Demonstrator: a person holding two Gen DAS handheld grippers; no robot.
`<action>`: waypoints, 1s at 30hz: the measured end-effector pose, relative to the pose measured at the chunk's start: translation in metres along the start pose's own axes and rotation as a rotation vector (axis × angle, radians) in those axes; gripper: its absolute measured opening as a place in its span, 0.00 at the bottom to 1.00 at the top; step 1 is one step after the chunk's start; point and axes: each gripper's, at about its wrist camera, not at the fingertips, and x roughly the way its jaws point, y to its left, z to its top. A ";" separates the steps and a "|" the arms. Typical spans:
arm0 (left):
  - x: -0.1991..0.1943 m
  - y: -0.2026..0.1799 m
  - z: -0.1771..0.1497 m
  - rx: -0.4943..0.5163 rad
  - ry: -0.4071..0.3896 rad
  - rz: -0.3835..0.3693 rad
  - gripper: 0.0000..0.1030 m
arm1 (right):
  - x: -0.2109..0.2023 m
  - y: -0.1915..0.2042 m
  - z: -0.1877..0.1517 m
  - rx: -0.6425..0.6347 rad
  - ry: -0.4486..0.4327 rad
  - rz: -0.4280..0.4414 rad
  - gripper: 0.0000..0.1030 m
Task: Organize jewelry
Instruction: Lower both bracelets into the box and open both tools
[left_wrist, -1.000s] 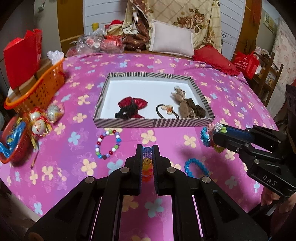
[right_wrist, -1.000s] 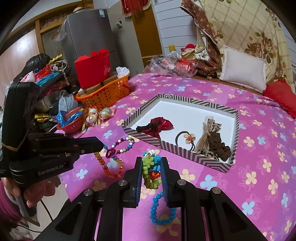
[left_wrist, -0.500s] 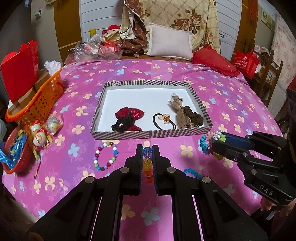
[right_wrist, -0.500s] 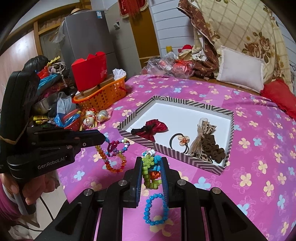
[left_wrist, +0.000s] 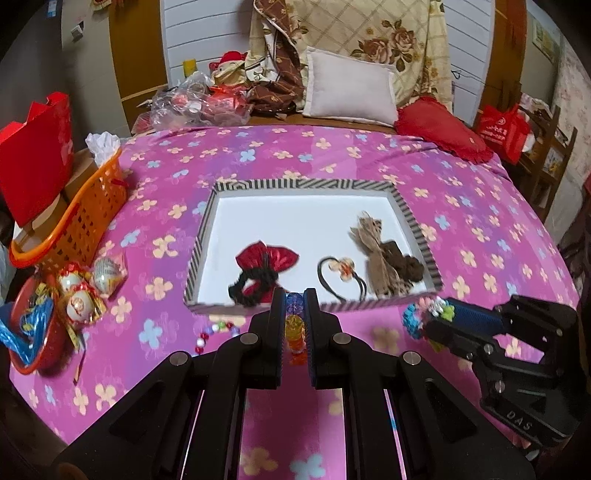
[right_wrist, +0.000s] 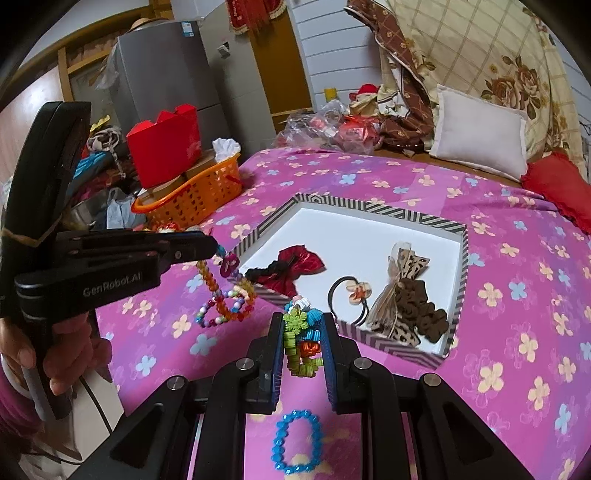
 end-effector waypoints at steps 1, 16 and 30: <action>0.003 0.000 0.004 -0.001 0.000 0.004 0.08 | 0.002 -0.002 0.002 0.003 0.001 -0.001 0.17; 0.081 0.006 0.044 -0.071 0.062 0.017 0.08 | 0.069 -0.047 0.030 0.079 0.050 -0.034 0.17; 0.135 0.041 0.011 -0.138 0.167 0.075 0.08 | 0.135 -0.055 0.012 0.087 0.152 -0.022 0.17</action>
